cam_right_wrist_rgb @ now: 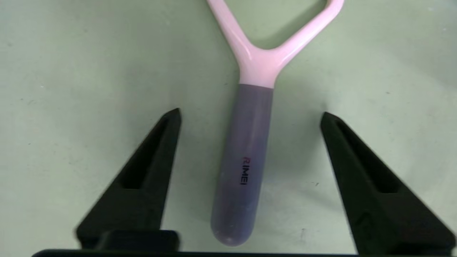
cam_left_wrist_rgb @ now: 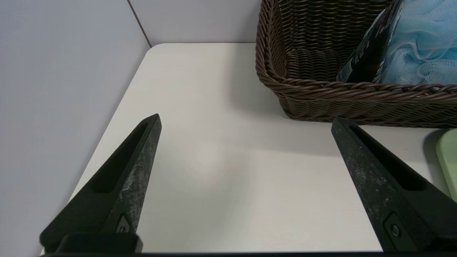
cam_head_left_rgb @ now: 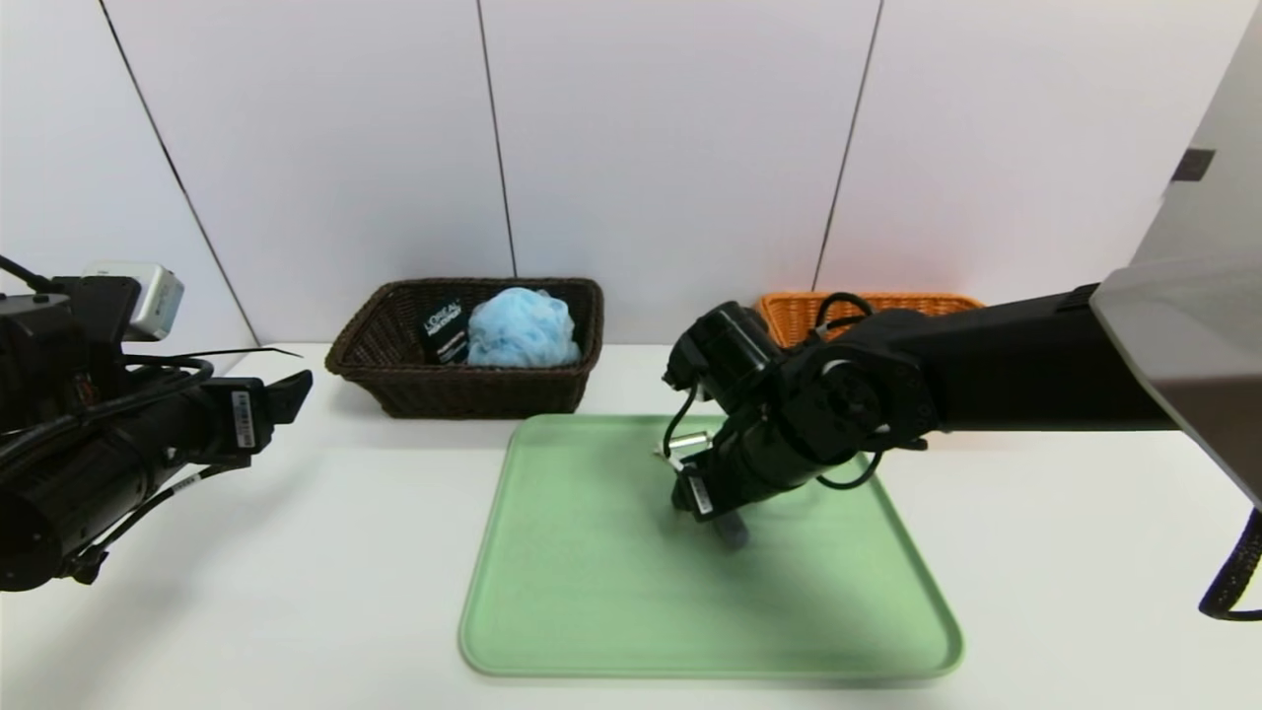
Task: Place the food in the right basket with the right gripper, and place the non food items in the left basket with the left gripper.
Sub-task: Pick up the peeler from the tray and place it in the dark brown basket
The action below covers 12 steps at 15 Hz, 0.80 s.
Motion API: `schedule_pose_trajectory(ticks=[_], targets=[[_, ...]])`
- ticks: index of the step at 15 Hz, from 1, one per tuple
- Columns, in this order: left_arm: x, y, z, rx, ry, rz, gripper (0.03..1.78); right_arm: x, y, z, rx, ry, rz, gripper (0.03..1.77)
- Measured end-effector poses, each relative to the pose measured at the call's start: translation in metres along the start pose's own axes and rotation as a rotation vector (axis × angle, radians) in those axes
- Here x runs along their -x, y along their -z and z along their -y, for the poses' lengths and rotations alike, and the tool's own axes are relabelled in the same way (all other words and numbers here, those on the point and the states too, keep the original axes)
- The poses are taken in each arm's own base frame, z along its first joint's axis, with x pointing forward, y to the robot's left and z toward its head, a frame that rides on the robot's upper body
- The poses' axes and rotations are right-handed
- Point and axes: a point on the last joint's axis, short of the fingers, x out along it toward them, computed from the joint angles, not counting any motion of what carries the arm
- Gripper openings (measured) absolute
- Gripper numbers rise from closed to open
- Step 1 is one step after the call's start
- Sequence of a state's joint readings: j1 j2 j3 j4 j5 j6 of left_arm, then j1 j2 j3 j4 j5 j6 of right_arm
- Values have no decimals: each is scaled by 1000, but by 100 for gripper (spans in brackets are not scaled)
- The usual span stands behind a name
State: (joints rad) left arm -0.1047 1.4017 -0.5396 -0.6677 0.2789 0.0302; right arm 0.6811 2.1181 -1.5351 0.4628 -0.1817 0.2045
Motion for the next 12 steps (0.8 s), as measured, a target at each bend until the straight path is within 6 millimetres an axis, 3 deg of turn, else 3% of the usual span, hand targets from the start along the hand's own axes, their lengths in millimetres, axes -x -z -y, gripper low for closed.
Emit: schedule_pose_trajectory(ticks=[4, 6, 12], targets=[[0, 0, 0, 0, 0, 0, 169, 5, 0, -1, 6, -1, 1, 79], [0, 0, 0, 0, 1, 0, 169, 8, 1, -3, 11, -4, 1, 25], [-1, 1, -4, 4, -17, -5, 169, 23, 1, -9, -4, -16, 35, 27]])
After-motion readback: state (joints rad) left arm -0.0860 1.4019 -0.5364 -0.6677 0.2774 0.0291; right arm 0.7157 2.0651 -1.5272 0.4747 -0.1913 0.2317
